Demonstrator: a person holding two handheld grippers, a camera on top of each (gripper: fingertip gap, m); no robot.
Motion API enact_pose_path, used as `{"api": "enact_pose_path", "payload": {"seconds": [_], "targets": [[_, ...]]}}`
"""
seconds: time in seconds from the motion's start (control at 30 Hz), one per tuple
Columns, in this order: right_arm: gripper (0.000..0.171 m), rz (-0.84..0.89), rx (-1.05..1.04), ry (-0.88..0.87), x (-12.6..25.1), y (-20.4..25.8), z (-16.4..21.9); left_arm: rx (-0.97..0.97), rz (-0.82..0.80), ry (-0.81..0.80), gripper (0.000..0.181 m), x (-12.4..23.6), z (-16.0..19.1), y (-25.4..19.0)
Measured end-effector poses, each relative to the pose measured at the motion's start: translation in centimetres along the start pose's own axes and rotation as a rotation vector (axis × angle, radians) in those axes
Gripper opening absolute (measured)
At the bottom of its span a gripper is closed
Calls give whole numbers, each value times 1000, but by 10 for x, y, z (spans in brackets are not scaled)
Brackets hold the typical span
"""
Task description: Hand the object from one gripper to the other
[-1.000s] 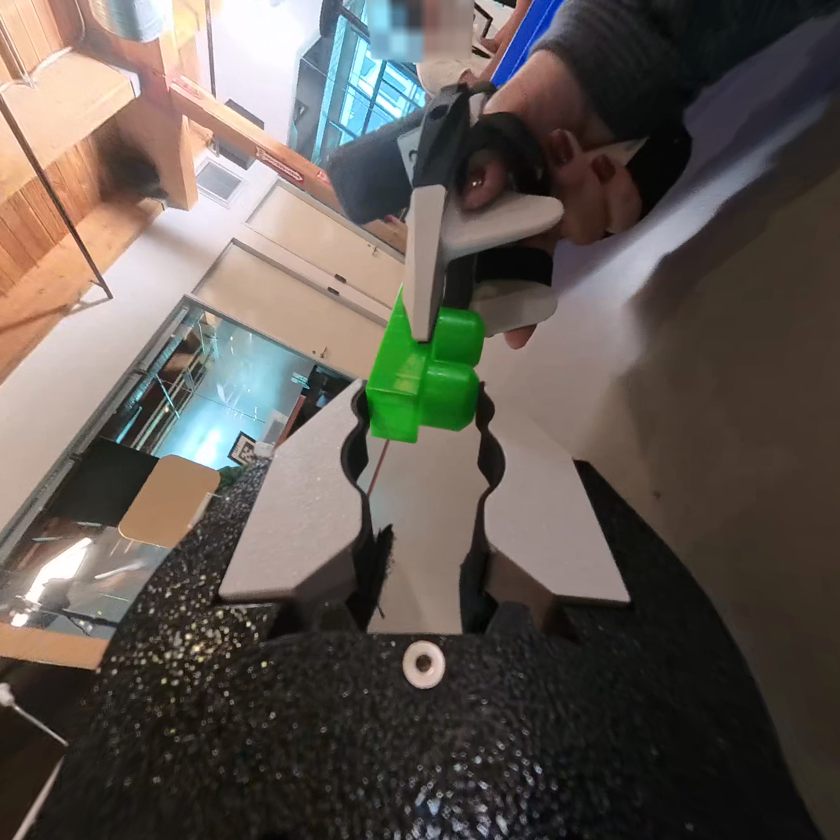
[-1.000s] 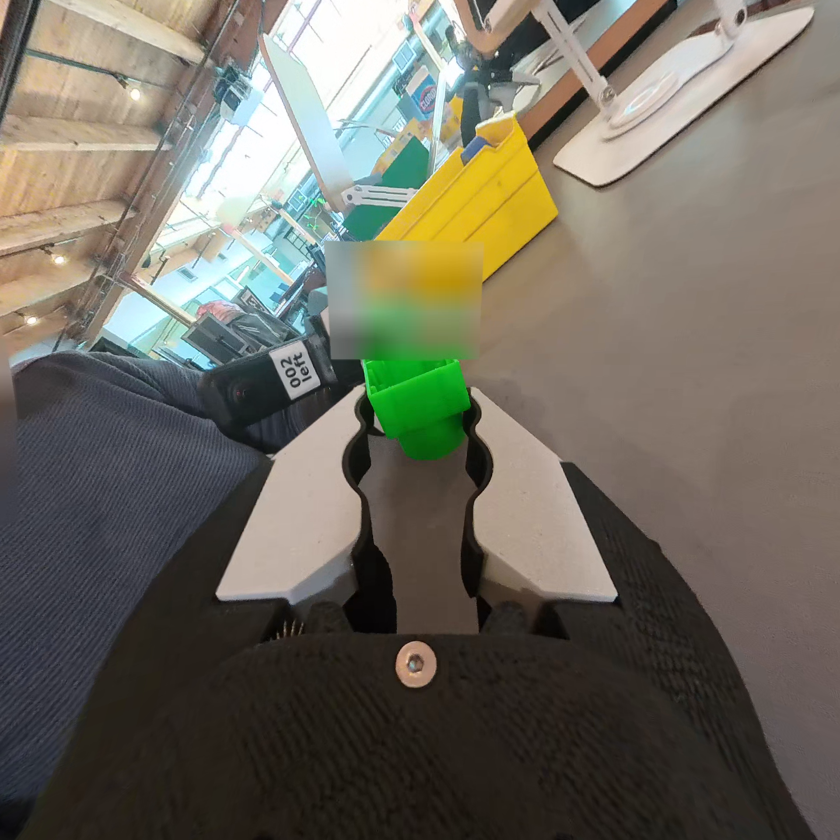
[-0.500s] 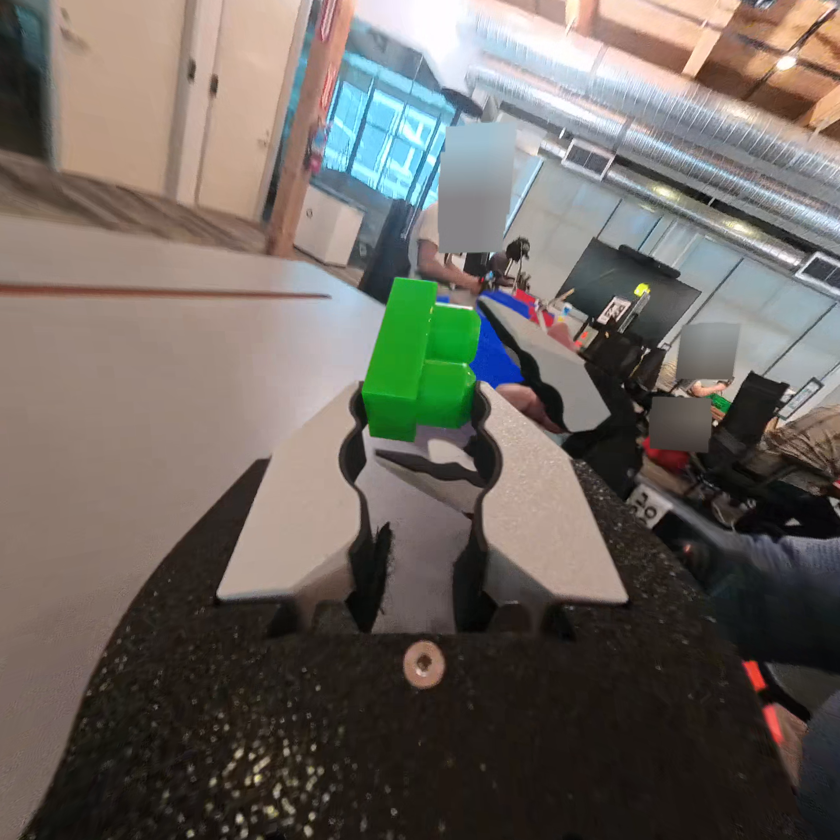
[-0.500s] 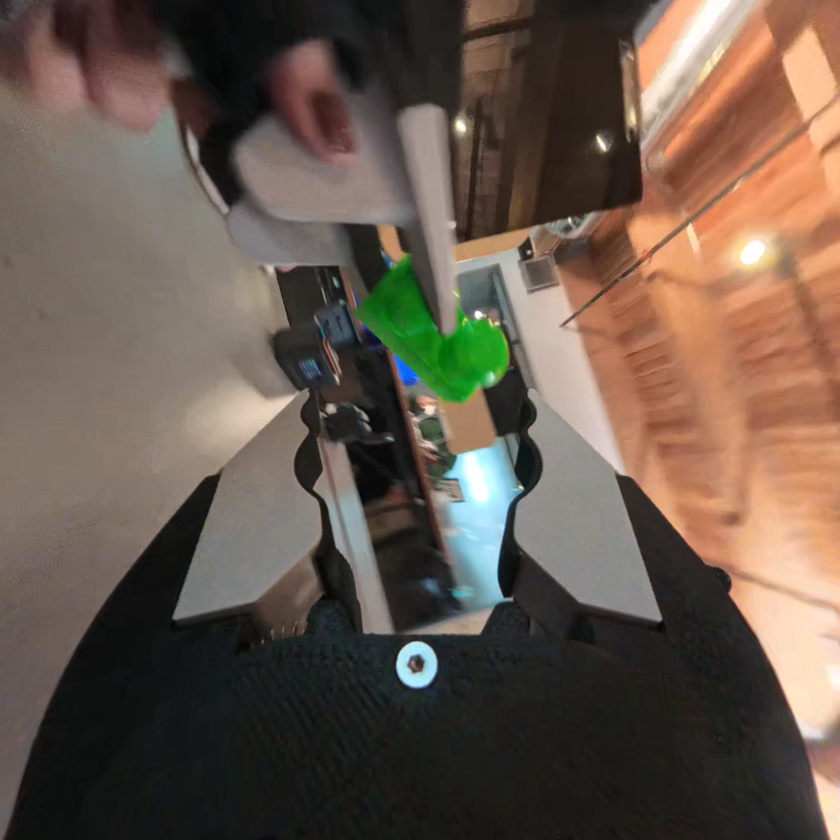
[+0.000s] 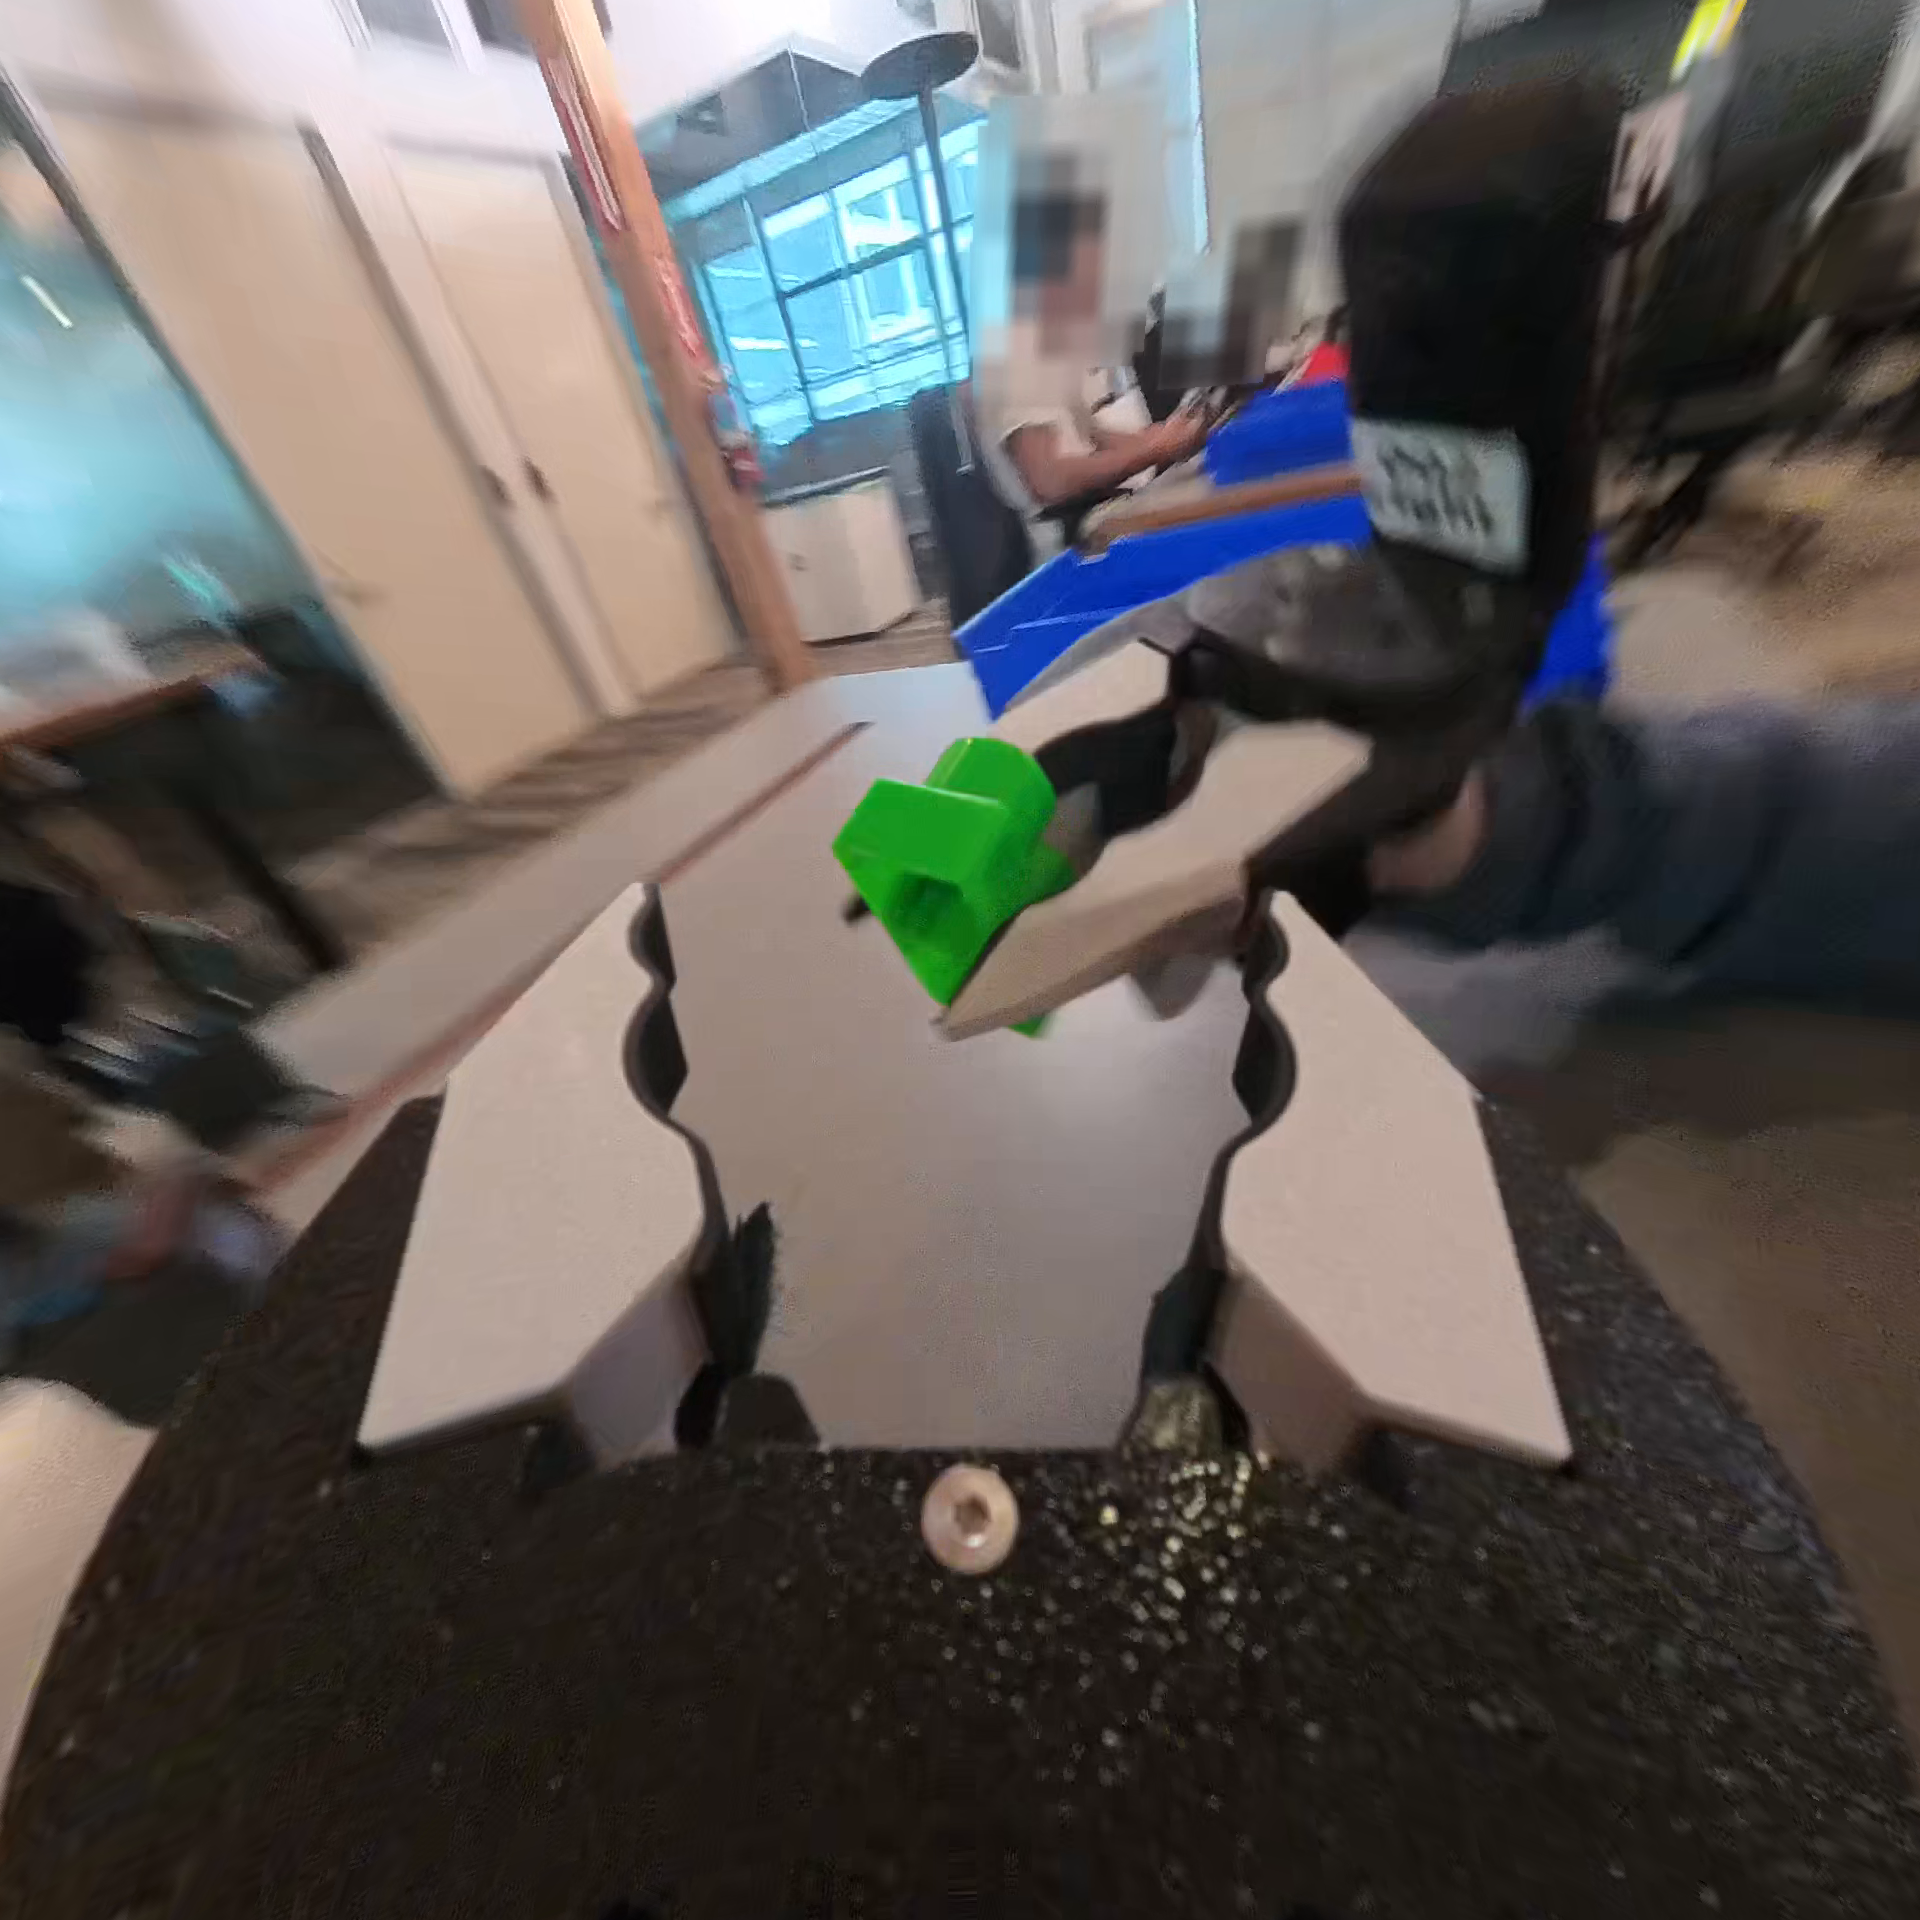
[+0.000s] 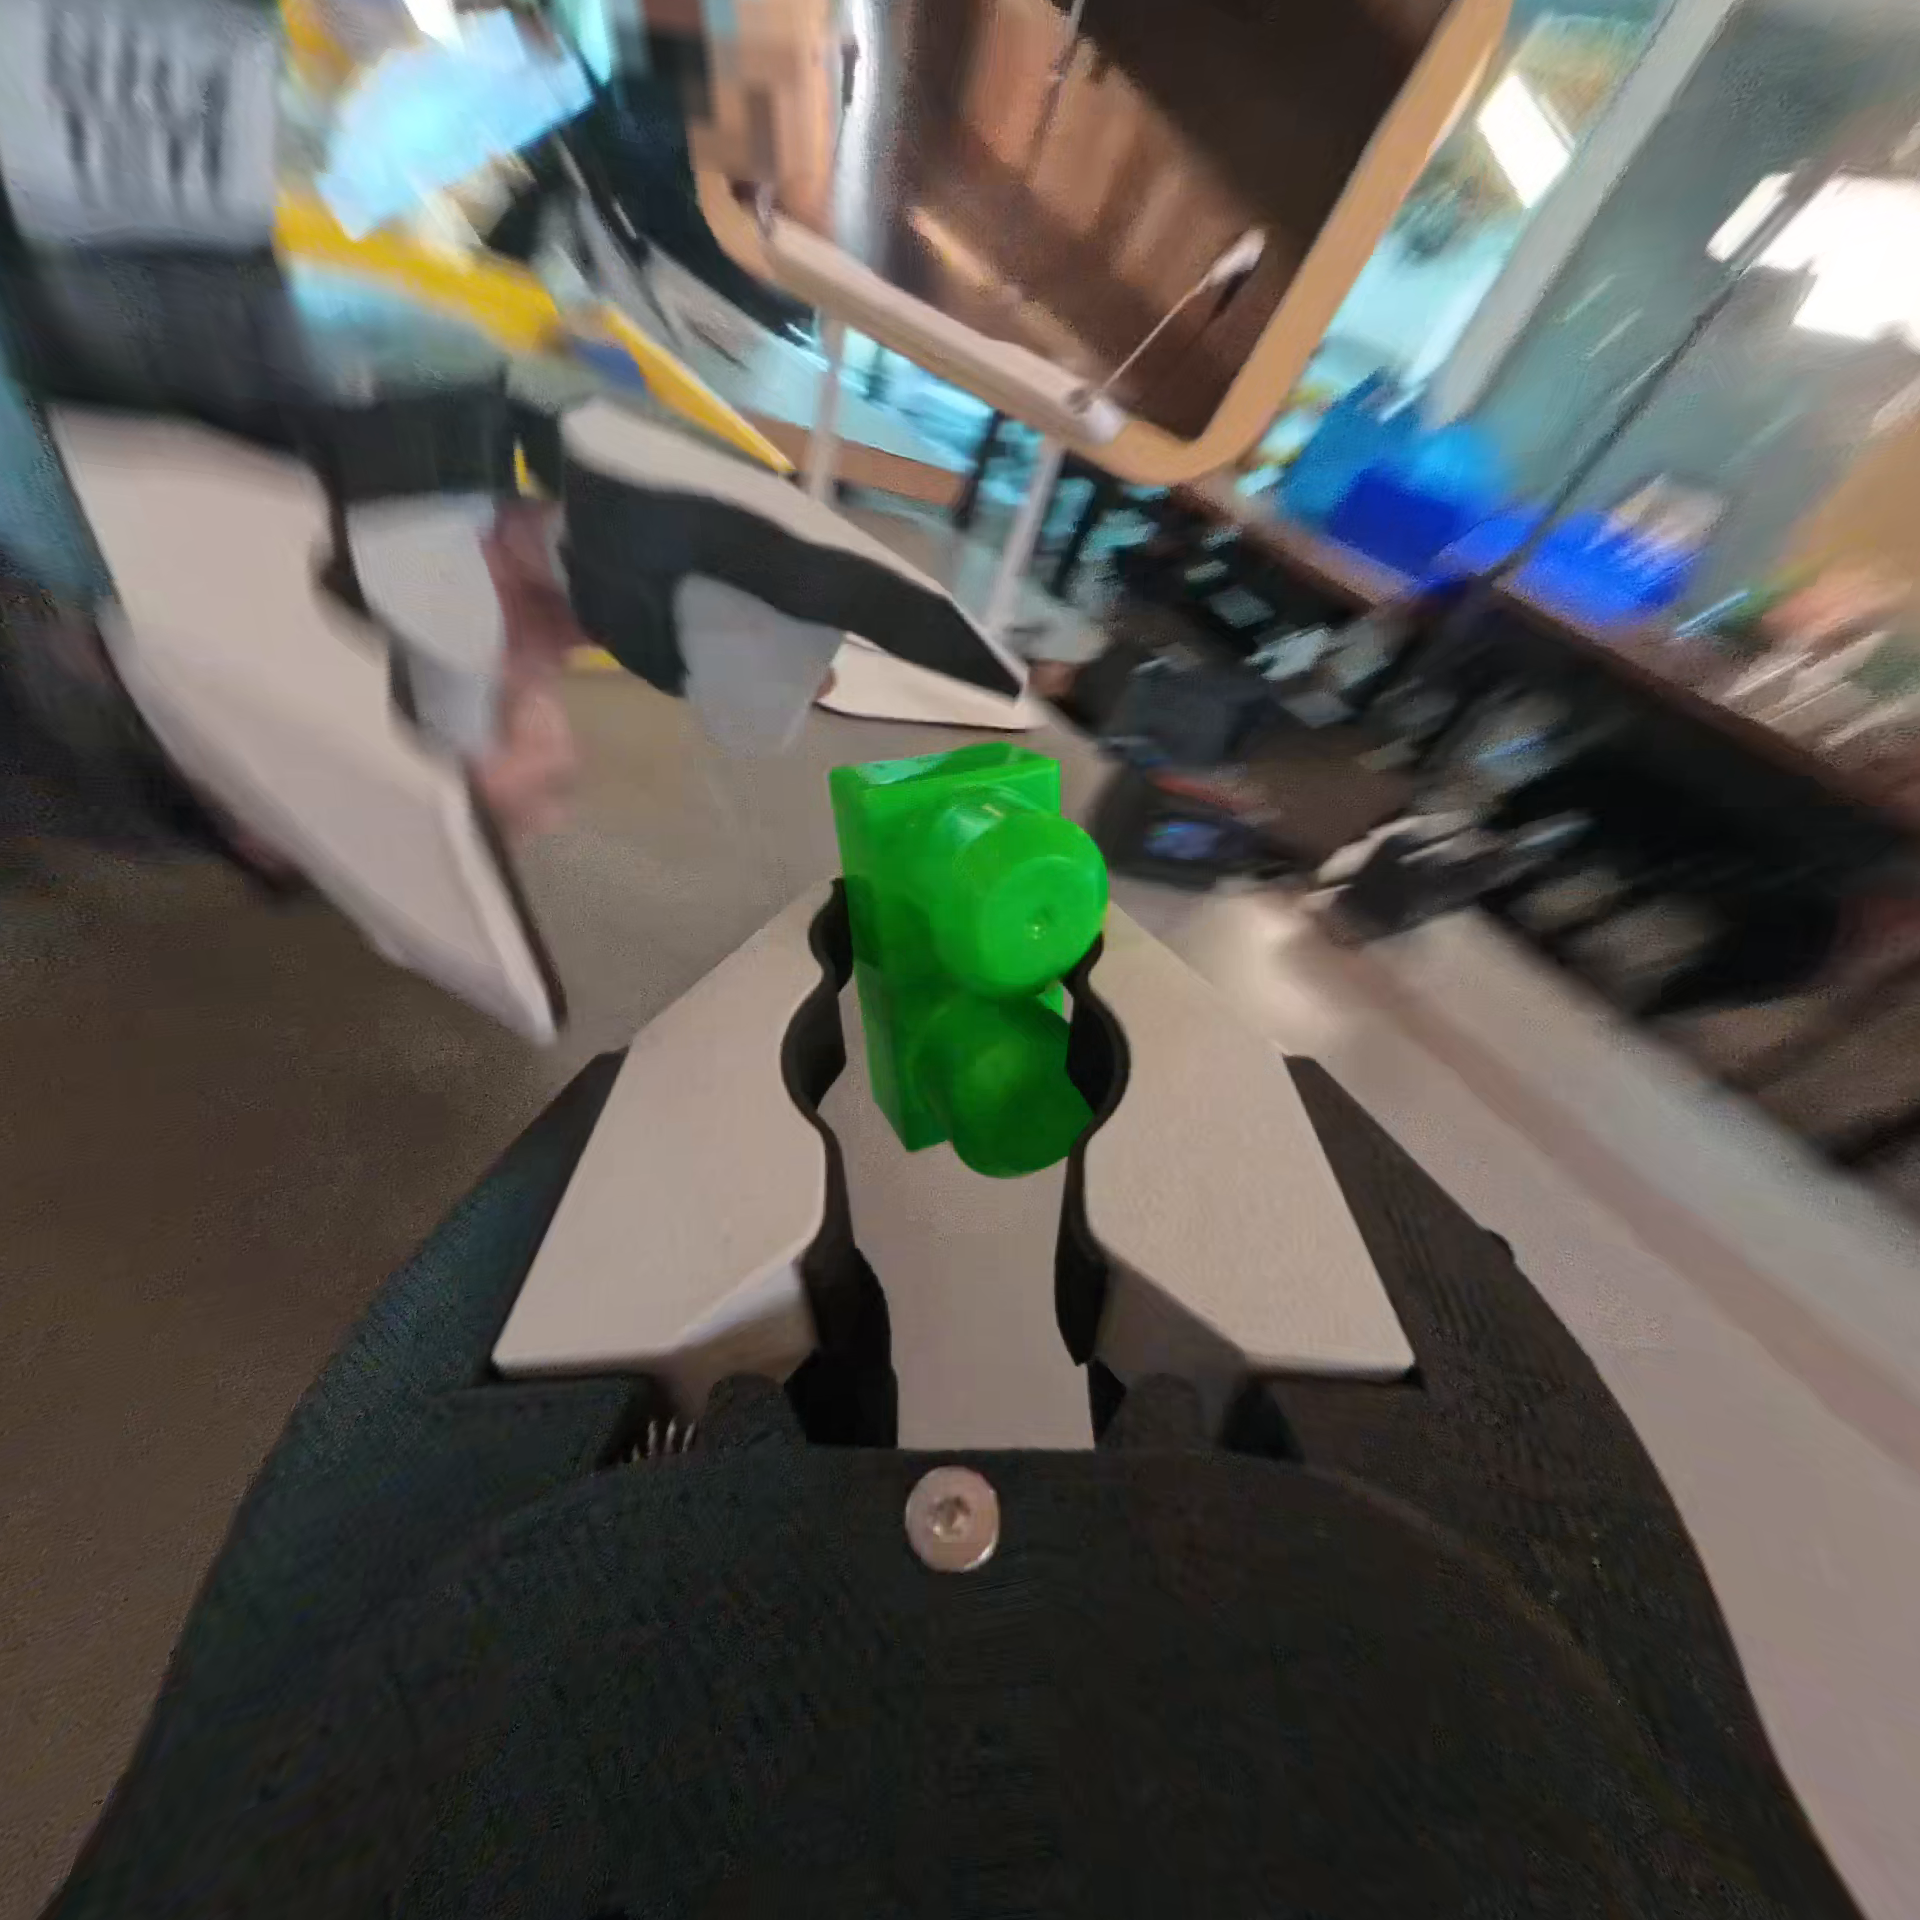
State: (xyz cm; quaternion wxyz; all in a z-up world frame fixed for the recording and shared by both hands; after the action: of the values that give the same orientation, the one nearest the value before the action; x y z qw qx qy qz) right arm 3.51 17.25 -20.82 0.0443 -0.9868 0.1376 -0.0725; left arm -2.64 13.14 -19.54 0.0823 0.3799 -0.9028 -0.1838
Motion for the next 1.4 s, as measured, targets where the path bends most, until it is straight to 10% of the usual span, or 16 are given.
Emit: {"api": "enact_pose_path", "payload": {"seconds": [0.17, 0.37, 0.7, 1.03, 1.23, 1.4], "targets": [[39, -497, -729, 105, 3, 14, 7, -480, -8, 65, 105, 0, 1, -23], [39, -704, -991, 176, 6, 26, 11, -575, 40, 95, 87, -5, 10, -37], [68, -466, -641, 98, 15, 3, 7, -114, -19, 91, 73, 1, 9, 0], [81, -99, 622, -27, 11, 34, 12, 921, 555, 7, 73, 2, 16, -10], [42, -181, 391, -51, 12, 36, 6, 975, 615, -49, 80, 0, 16, -15], [33, -387, -271, 10, 19, 17, -5, 274, 265, 46, 115, -1, 19, -9]]}}
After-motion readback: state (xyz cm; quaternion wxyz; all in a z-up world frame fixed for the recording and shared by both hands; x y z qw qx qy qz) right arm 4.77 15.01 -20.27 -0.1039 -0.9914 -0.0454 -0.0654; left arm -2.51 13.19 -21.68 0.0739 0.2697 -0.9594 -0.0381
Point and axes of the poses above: each gripper's, where its closed fingertips meet, x back along the fingers, z out of its underside, y = z × x across the jaws, the point moved 5 cm from there along x, back along the fingers, and after that the axes turned 9 degrees about -x, right-handed, at the moved point
